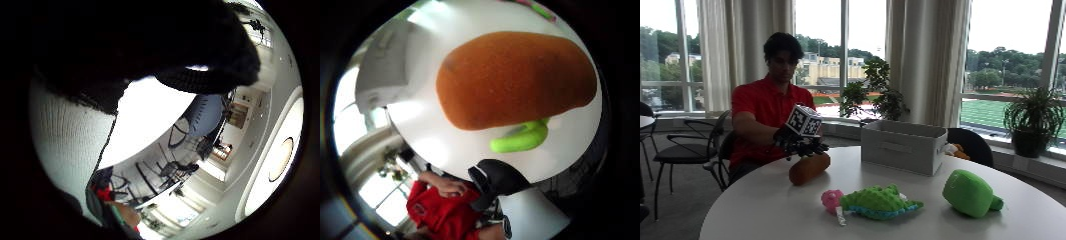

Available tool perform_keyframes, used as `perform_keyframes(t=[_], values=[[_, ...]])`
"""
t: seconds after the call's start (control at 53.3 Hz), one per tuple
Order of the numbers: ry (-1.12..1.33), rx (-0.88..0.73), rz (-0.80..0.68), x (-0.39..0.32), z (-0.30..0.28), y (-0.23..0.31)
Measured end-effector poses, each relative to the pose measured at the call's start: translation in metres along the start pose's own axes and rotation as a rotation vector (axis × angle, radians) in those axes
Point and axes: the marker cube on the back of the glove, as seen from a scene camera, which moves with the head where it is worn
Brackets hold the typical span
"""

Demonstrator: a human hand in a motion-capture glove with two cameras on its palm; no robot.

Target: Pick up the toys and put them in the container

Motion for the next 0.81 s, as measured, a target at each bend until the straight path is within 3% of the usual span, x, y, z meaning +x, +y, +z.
perform_keyframes(t=[0.113,0.338,0.544,0.807], values=[[0.081,-0.028,-0.058,0.003,0.016,-0.012],[0.032,0.084,-0.236,-0.014,0.027,-0.048],[-0.033,0.177,-0.272,-0.017,0.03,-0.066],[-0.143,0.502,-0.249,-0.025,0.027,-0.074]])
